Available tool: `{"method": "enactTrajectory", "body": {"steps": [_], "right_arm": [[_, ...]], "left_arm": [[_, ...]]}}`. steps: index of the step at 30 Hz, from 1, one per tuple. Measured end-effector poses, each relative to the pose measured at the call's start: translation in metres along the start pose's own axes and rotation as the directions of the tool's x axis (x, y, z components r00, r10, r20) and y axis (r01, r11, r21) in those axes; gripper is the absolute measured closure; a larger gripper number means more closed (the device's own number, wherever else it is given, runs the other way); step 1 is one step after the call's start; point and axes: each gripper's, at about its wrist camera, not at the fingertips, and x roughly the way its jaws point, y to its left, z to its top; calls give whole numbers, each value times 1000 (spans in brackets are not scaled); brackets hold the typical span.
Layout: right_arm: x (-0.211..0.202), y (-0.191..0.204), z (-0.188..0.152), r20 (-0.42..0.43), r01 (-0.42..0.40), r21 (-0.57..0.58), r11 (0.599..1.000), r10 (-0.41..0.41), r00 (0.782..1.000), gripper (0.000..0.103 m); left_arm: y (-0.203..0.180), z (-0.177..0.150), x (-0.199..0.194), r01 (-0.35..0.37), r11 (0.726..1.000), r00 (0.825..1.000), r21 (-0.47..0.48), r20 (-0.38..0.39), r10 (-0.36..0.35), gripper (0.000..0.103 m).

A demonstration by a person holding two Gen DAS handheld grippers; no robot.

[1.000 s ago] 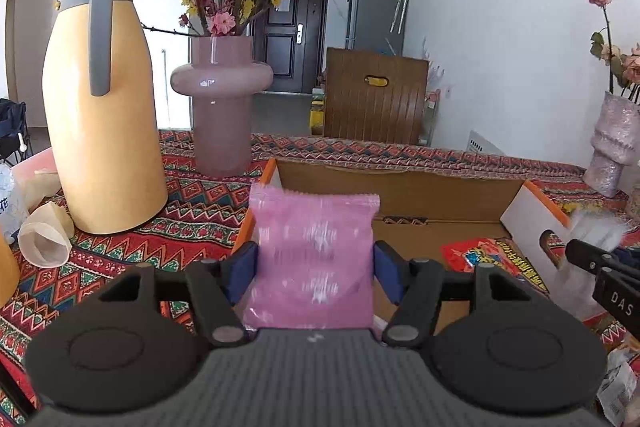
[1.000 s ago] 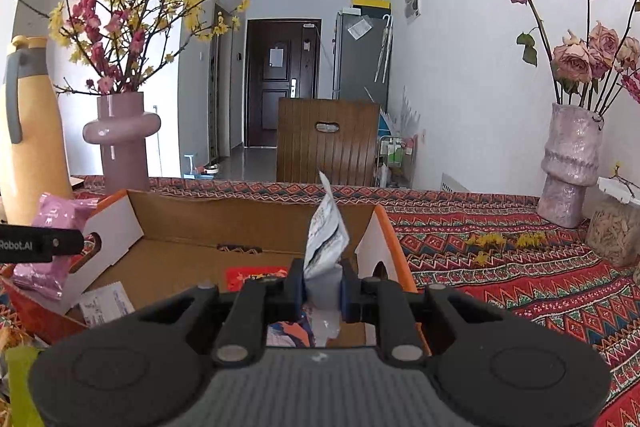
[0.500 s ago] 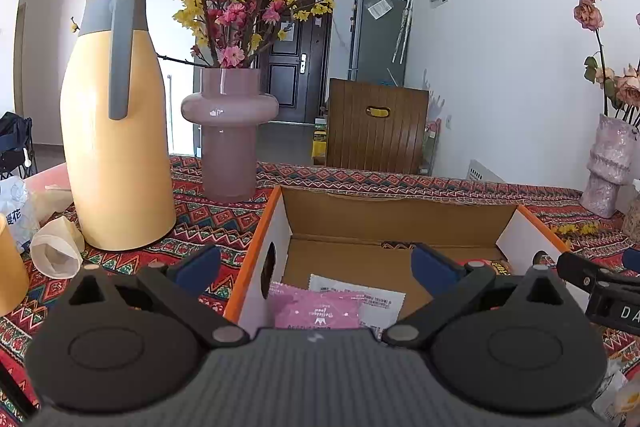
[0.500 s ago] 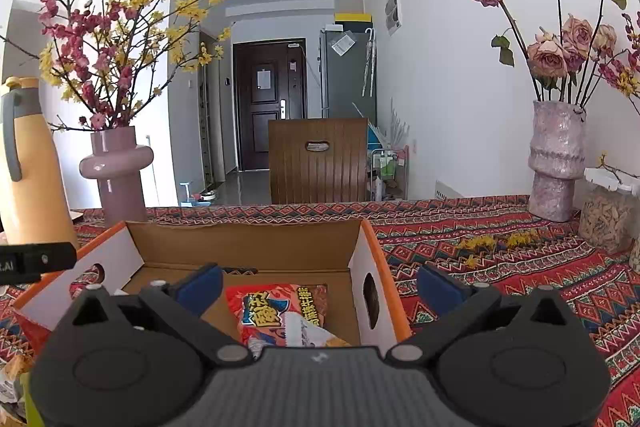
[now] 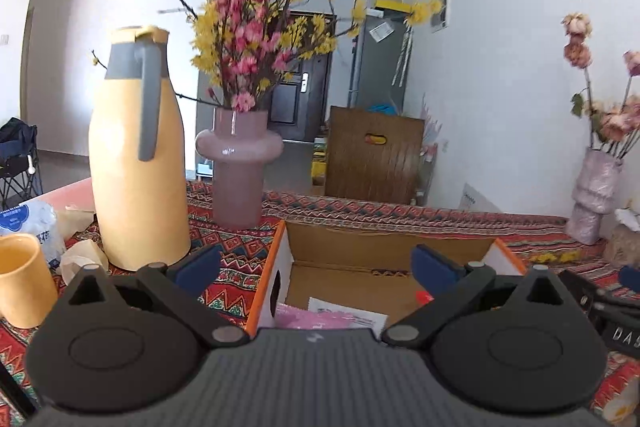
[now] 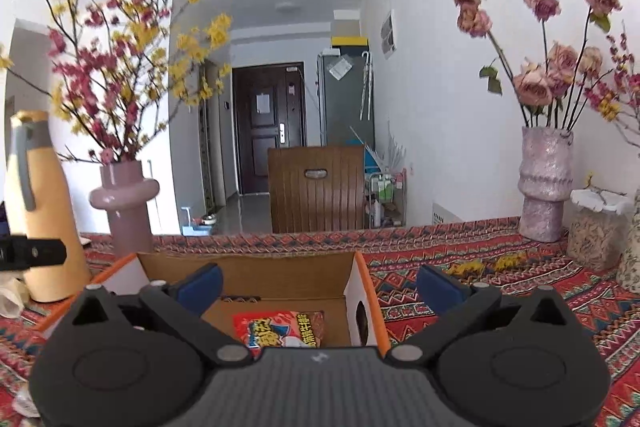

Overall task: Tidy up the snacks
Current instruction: 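Withdraw both grippers from the box back over the snack pile, then grasp another white packet from the pile with the right gripper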

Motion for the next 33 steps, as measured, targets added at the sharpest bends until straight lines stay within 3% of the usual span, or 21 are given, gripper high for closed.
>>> {"method": "enactTrajectory", "body": {"steps": [9, 18, 27, 33], "right_arm": [[-57, 1, -13, -34, -40, -45, 998, 38, 999, 0], [-94, -3, -50, -121, -48, -42, 998, 42, 992, 0], [-97, -18, -81, -218, -12, -8, 1000, 10, 976, 0], [-87, -25, -80, -240, 13, -25, 1000, -19, 971, 0]], "left_arm": [[9, -24, -50, 55, 997, 998, 47, -26, -54, 0], [23, -65, -64, 61, 996, 993, 71, -108, -53, 0], [35, -103, -43, 24, 997, 985, 68, -174, -12, 0], [40, -104, -42, 46, 998, 982, 40, -184, -38, 0]]}}
